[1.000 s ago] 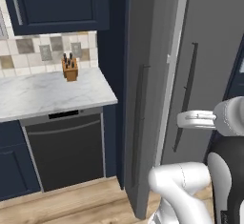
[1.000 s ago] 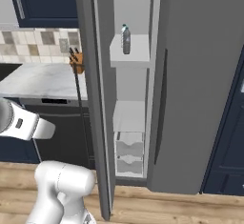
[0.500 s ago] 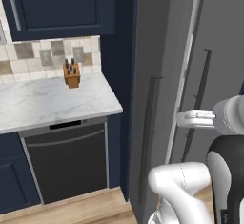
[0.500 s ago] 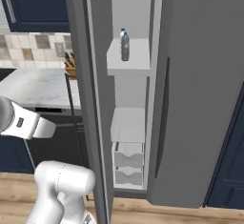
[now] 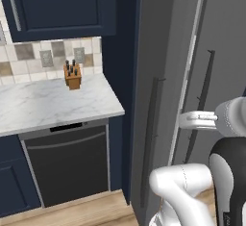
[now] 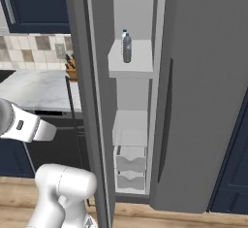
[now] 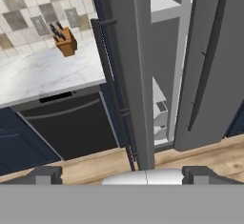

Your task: Take the bottled waters from the counter and place them in the freezer to freeze. Close the freezer door after placing the bottles.

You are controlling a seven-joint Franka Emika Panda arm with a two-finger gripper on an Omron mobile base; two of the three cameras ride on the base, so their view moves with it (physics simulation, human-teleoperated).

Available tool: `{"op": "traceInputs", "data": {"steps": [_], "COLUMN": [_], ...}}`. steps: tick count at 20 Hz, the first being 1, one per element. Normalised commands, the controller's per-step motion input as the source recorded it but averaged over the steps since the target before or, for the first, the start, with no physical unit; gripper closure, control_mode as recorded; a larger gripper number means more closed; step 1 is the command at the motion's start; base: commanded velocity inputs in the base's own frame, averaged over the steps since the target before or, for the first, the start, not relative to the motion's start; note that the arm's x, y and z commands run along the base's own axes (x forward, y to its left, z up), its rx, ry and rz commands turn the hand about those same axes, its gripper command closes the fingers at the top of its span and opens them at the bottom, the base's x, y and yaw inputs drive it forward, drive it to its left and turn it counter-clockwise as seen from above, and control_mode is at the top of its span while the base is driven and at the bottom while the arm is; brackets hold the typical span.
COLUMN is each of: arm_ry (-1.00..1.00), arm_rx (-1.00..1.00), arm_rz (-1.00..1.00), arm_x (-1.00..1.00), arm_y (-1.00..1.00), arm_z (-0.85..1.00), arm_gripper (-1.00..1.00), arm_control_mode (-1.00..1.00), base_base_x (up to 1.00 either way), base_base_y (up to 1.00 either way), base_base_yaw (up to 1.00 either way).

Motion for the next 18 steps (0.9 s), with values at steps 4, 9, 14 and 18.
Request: {"op": "traceInputs", "data": {"steps": [4, 9, 14, 18], "arm_ry": [0.0, -0.02, -0.01, -0.05], "arm_rx": [0.0, -0.07, -0.14, -0.19], "arm_rz": [-0.01, -0.17, -0.33, -0.33], "arm_x": [0.04, 0.32, 0.37, 0.49], "arm_y": [0.03, 0.31, 0.53, 0.42], "arm_z": [0.0, 0.0, 0.0, 0.0], "arm_gripper": [-1.0, -1.0, -1.0, -1.0], "arm_control_mode": [-1.0, -1.0, -1.0, -1.0], "base_base_x": [0.05, 0.0, 0.0, 0.0], "base_base_y": [0.04, 0.0, 0.0, 0.0], "base_base_yaw": [0.0, 0.0, 0.0, 0.0]}}
